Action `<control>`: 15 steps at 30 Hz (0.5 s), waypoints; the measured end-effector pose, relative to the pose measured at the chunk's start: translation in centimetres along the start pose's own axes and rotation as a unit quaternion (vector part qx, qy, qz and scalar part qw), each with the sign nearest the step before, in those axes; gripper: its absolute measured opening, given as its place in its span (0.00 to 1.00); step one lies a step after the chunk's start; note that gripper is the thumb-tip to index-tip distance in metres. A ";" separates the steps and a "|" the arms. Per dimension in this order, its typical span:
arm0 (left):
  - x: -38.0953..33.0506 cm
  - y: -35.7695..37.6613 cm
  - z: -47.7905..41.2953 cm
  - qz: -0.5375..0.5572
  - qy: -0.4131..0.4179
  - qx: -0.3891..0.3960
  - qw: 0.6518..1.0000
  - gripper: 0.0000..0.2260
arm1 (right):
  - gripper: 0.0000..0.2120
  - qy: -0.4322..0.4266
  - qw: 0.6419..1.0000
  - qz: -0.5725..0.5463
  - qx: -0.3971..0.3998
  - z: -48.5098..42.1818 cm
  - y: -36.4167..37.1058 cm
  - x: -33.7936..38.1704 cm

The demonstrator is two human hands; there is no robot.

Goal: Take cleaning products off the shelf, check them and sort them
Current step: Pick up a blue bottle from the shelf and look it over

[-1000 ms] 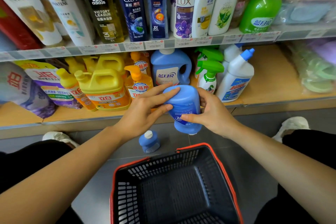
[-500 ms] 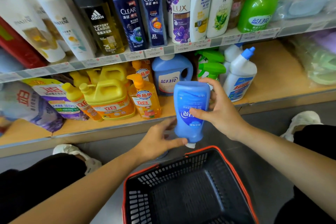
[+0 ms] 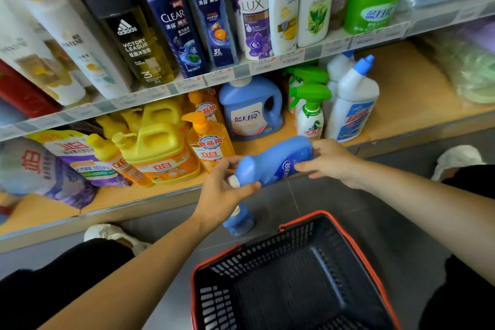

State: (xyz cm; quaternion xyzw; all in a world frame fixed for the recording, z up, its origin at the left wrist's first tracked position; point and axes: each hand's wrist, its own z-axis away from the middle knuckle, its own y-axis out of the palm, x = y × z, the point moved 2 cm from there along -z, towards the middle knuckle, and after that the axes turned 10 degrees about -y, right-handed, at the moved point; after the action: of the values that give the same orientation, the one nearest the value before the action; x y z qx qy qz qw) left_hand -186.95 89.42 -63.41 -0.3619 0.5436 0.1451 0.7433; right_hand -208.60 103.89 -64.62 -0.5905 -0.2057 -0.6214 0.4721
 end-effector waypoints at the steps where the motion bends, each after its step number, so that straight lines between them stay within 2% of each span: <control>1: 0.0 -0.2 -0.3 -0.039 0.019 -0.010 0.999 0.22 | 0.15 -0.010 0.998 0.069 -0.004 -0.6 0.2 -0.3; 3: 0.1 -0.4 -1.0 -0.125 0.045 -0.025 0.991 0.23 | 0.18 -0.042 0.984 0.173 -0.030 -1.9 0.5 -0.3; 4: 0.3 -0.4 -1.4 -0.167 0.056 -0.032 0.984 0.23 | 0.20 -0.056 0.980 0.185 -0.038 -2.5 0.8 -0.2; 8: 1.9 0.2 -3.2 -0.248 0.058 -0.019 0.967 0.24 | 0.25 -0.081 0.984 0.154 -0.035 -5.1 2.1 -0.3; 11: 4.3 1.0 -4.5 -0.312 0.053 -0.012 0.949 0.23 | 0.27 -0.068 0.981 0.180 -0.034 -7.7 2.8 -1.3; 15: 8.2 2.3 -5.6 -0.408 0.030 0.001 0.912 0.24 | 0.41 -0.048 0.984 0.164 -0.053 -11.8 4.2 -2.0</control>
State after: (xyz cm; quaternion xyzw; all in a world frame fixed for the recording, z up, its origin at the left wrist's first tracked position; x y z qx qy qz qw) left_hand -189.25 85.63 -72.61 -0.5557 0.3707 -0.1827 0.7214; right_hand -211.80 93.04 -70.32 -0.6697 -0.0952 -0.5161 0.5254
